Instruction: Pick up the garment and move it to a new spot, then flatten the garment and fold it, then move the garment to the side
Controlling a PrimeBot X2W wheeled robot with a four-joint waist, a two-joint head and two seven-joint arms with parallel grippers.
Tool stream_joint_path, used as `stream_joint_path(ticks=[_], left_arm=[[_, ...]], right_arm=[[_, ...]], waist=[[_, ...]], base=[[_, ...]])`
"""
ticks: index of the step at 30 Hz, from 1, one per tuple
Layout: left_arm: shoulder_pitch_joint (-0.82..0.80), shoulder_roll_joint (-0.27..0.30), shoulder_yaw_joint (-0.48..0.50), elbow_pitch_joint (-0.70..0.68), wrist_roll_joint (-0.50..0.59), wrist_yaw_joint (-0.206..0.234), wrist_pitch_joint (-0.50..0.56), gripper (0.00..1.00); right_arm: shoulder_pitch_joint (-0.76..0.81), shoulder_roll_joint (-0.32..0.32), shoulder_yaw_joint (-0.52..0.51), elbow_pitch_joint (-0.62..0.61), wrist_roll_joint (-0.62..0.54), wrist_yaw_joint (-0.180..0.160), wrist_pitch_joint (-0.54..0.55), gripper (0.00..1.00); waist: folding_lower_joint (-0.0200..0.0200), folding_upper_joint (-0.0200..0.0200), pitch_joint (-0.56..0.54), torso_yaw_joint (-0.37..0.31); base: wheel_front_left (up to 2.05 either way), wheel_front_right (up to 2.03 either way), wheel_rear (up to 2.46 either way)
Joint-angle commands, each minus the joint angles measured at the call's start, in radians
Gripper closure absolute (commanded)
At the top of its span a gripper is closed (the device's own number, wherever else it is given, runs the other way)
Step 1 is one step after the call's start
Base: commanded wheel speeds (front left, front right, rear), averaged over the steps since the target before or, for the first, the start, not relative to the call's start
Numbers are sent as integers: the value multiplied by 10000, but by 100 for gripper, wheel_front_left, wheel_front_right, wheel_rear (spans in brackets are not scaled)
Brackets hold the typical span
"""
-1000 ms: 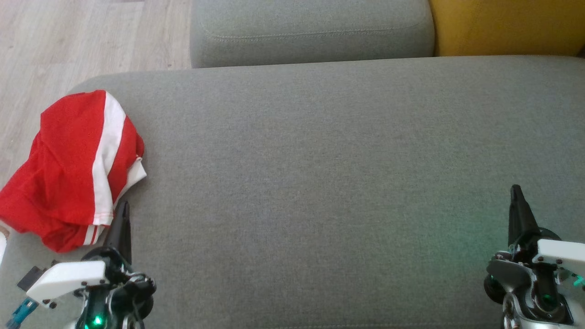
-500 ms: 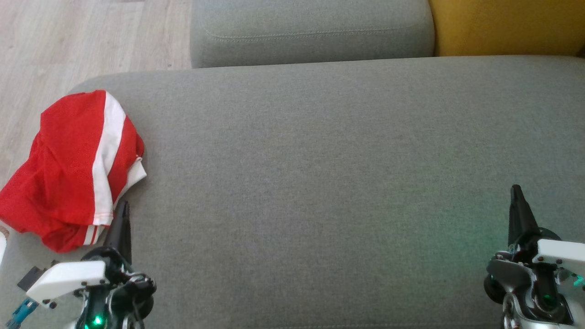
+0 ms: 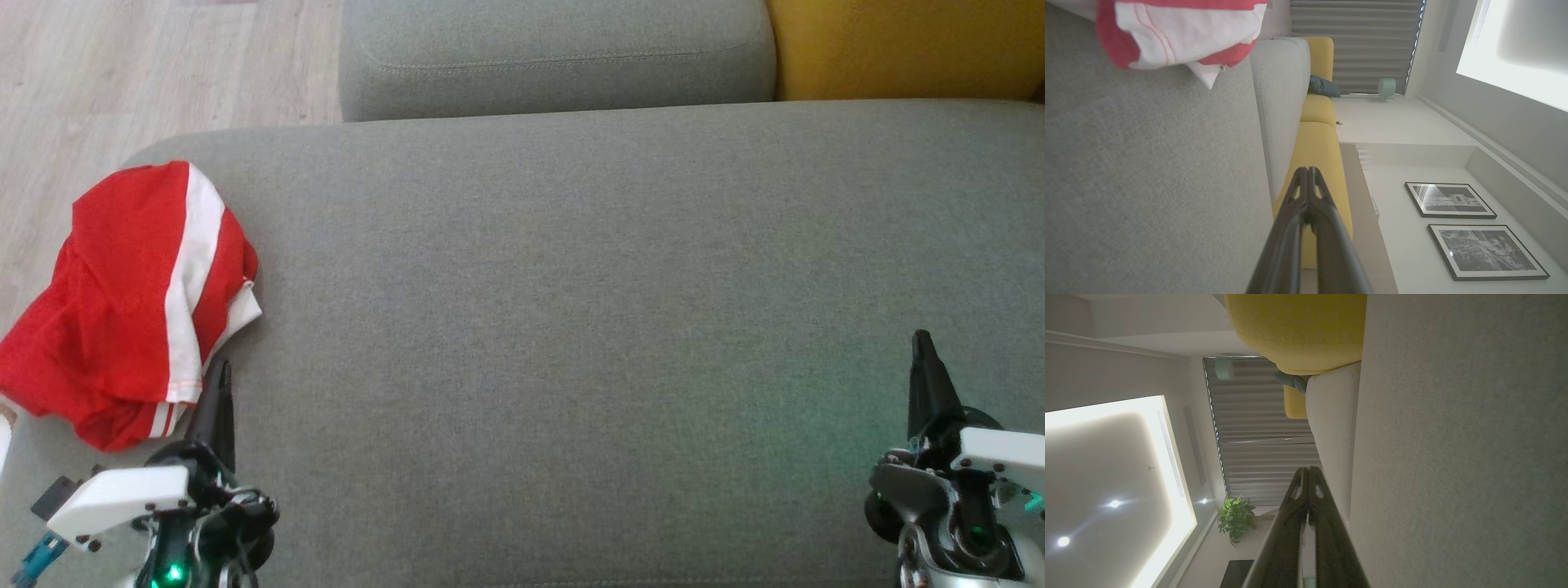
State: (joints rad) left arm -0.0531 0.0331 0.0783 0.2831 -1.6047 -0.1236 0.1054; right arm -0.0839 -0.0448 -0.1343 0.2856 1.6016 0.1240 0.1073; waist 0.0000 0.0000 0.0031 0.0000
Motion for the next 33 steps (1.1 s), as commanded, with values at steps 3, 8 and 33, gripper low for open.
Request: stream_joint_path(ticks=[3, 8, 33], left_arm=[[-548, 171, 350, -383, -43, -71, 75, 100], [-548, 171, 350, -383, -43, -71, 75, 100], [93, -24, -149, 725, 1396, 7, -525, 0]], right_arm=[[-240, -54, 210, -409, 74, 67, 56, 100], [-240, -54, 210, -409, 74, 67, 56, 100], [-30, -67, 485, 512, -1123, -1, -516, 0]], waist=[[0, 0, 0, 0], [0, 0, 0, 0], [0, 0, 28, 6]], base=[[0, 0, 0], [0, 0, 0], [0, 0, 0]])
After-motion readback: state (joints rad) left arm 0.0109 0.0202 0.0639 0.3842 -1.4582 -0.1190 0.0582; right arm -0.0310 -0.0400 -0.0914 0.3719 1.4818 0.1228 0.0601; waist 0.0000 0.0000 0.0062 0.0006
